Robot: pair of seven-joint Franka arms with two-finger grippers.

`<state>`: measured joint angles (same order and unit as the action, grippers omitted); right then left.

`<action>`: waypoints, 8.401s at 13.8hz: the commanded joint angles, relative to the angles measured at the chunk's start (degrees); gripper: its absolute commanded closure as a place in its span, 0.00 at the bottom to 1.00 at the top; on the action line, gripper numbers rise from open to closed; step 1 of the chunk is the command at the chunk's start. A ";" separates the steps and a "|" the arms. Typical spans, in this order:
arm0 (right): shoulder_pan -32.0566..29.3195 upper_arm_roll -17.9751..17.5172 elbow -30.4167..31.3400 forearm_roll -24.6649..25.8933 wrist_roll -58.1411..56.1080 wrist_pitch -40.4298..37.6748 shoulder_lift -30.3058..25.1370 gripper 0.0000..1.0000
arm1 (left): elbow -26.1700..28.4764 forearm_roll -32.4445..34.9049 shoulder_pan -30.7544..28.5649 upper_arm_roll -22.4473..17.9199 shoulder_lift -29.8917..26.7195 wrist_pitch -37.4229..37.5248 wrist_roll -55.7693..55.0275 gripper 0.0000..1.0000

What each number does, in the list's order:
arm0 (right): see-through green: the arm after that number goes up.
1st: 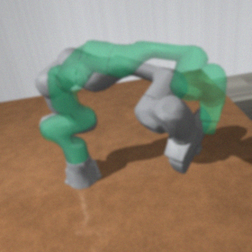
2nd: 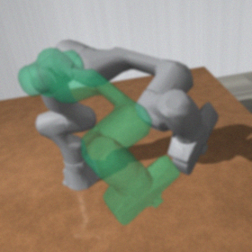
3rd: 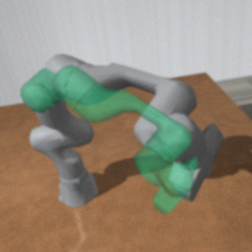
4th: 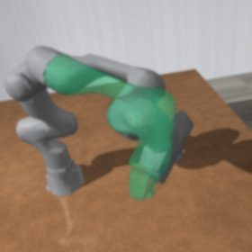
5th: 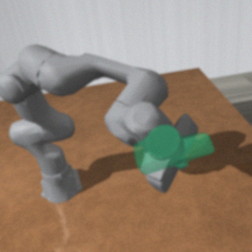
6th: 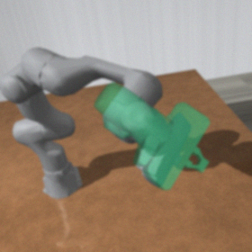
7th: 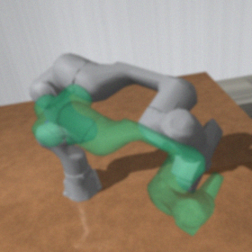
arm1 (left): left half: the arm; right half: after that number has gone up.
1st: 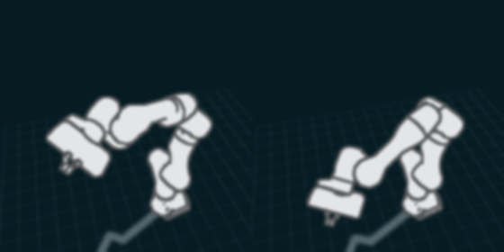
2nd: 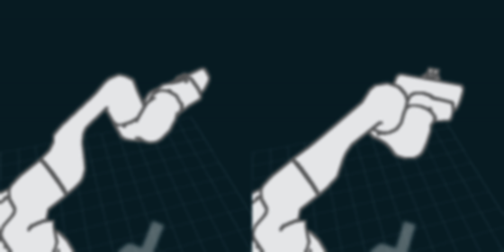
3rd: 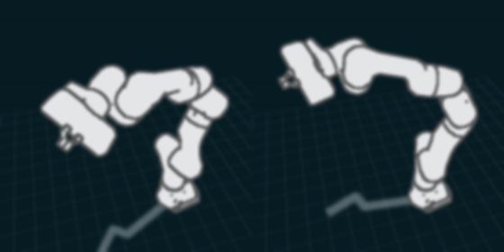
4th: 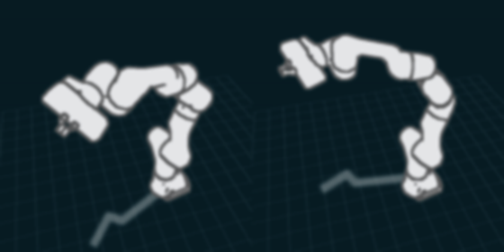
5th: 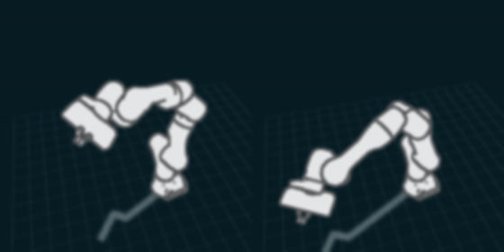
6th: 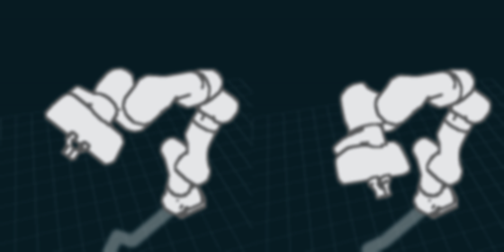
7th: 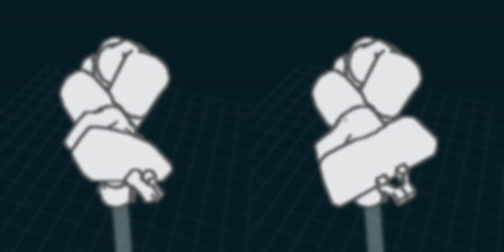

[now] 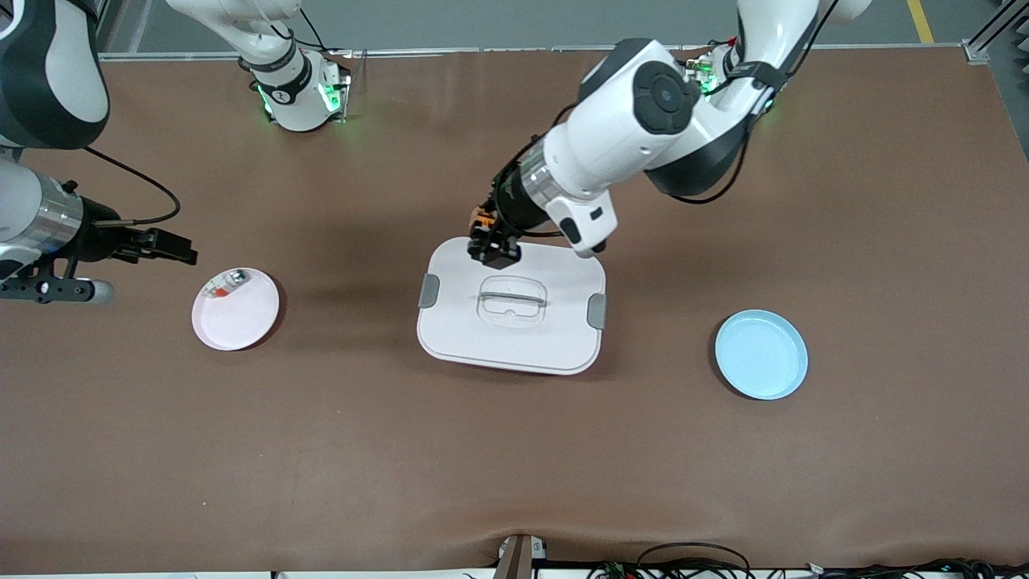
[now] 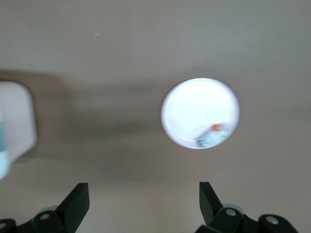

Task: Transfer orange switch to right arm and place
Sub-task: 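Hold the switch while the right gripper reaches toward it, then close the right gripper on the switch held by the left gripper, then open the left gripper and withdraw it while the right gripper pulls away, then lower the switch onto the white plate while the left gripper retracts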

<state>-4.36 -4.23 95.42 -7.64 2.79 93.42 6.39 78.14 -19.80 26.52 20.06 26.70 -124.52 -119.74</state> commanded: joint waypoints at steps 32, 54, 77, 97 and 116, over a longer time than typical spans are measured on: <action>23.08 -0.25 26.39 -59.32 -19.30 30.68 -6.30 0.00 | -1.06 1.69 5.30 -1.07 5.29 -8.54 -2.25 0.76; 25.89 -0.16 24.64 -63.12 -20.20 35.34 -5.25 0.56 | -1.06 1.78 5.21 -1.07 4.85 -8.54 -2.07 0.76; 23.97 0.27 24.46 -61.63 -33.18 34.64 -3.05 1.00 | -1.24 3.36 4.25 -1.16 3.97 -8.54 -1.55 0.00; 5.77 0.28 21.82 6.23 -70.88 25.41 1.25 1.00 | 26.00 6.09 -15.96 -1.07 -12.98 -7.84 38.30 0.00; -5.66 0.36 31.93 16.86 -87.96 51.42 10.48 1.00 | 27.16 19.89 -38.55 -1.07 -20.99 2.51 112.18 0.00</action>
<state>-8.29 -3.00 126.87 8.01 -84.71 143.71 16.31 107.97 -0.76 -10.63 18.61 7.07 -125.58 -8.44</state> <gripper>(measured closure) 0.581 0.000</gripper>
